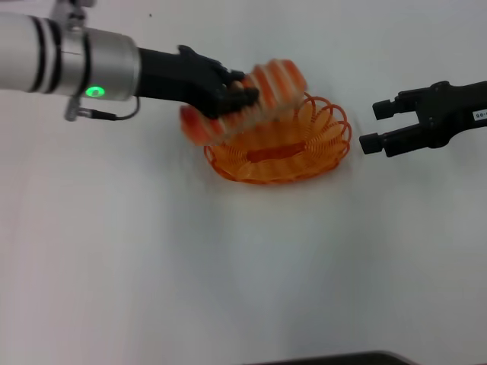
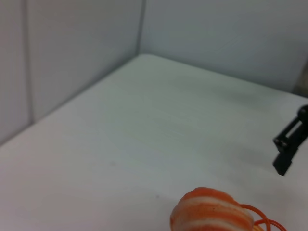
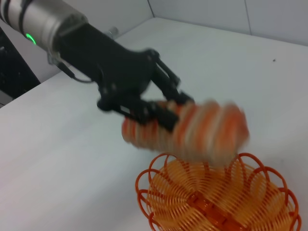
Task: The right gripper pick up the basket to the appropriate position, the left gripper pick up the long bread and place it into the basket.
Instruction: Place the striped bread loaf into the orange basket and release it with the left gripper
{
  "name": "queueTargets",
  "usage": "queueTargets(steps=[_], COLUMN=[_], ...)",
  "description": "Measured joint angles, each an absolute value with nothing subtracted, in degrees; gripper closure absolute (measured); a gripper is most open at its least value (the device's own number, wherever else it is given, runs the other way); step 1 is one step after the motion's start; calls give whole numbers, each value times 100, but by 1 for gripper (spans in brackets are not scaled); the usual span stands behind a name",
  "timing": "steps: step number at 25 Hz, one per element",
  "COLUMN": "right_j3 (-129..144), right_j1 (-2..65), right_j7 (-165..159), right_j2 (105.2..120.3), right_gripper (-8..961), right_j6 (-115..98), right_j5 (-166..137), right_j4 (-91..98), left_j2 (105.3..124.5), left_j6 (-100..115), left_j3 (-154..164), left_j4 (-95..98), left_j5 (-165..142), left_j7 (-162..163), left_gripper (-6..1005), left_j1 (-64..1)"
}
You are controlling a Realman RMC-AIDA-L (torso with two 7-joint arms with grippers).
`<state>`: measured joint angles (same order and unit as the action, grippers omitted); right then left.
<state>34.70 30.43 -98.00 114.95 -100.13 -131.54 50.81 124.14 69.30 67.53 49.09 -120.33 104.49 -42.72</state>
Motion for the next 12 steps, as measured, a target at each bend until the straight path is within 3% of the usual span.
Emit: queueTargets(steps=[6,12], right_j3=[3495,3519], right_j1=[3023,3028], right_j7=[-9800,-9800], right_j2=[11495,11524], right_gripper=[56,56], right_j6=[-10016,-10017], right_j5=[-13162,-13166], right_j4=[5071,5063], left_j2=[12414,12431], left_j6=[6595,6446], left_j3=[7339,7474], left_j4=[4324,4458], left_j5=[-12083,-12030], left_j7=[10546,10816], left_gripper=[697,731], left_j1=[-4795,-4733])
